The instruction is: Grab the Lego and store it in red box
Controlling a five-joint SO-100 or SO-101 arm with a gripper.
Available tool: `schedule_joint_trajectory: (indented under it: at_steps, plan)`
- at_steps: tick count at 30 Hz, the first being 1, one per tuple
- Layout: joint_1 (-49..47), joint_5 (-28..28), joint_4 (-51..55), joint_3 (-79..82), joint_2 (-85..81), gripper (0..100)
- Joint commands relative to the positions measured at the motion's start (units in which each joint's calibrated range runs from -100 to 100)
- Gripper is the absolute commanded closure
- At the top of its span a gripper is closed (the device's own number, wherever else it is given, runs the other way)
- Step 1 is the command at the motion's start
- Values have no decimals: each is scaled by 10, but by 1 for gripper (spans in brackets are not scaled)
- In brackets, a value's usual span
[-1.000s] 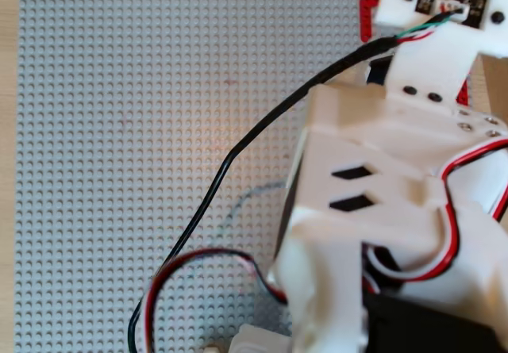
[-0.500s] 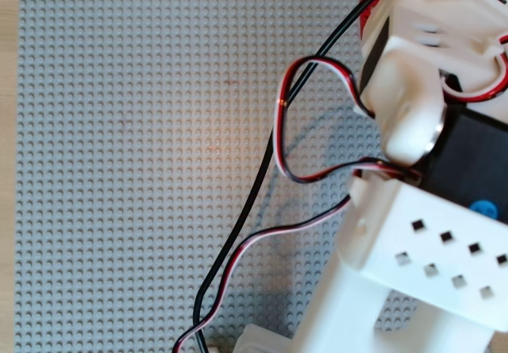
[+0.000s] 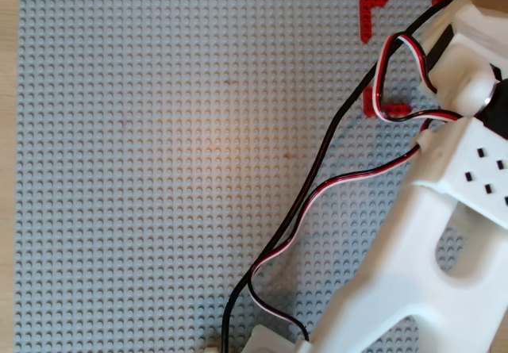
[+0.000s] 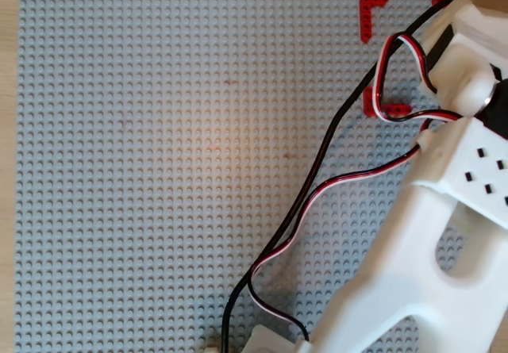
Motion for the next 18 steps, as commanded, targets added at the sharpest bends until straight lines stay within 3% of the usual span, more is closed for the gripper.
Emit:
schedule_joint_trajectory:
  at_steps: [1,9,18]
  plan:
    - [-9,-4,-61,44,-6,89]
    - [-44,-12,-133,118,-5,89]
    - [-52,-9,-131,114,1,86]
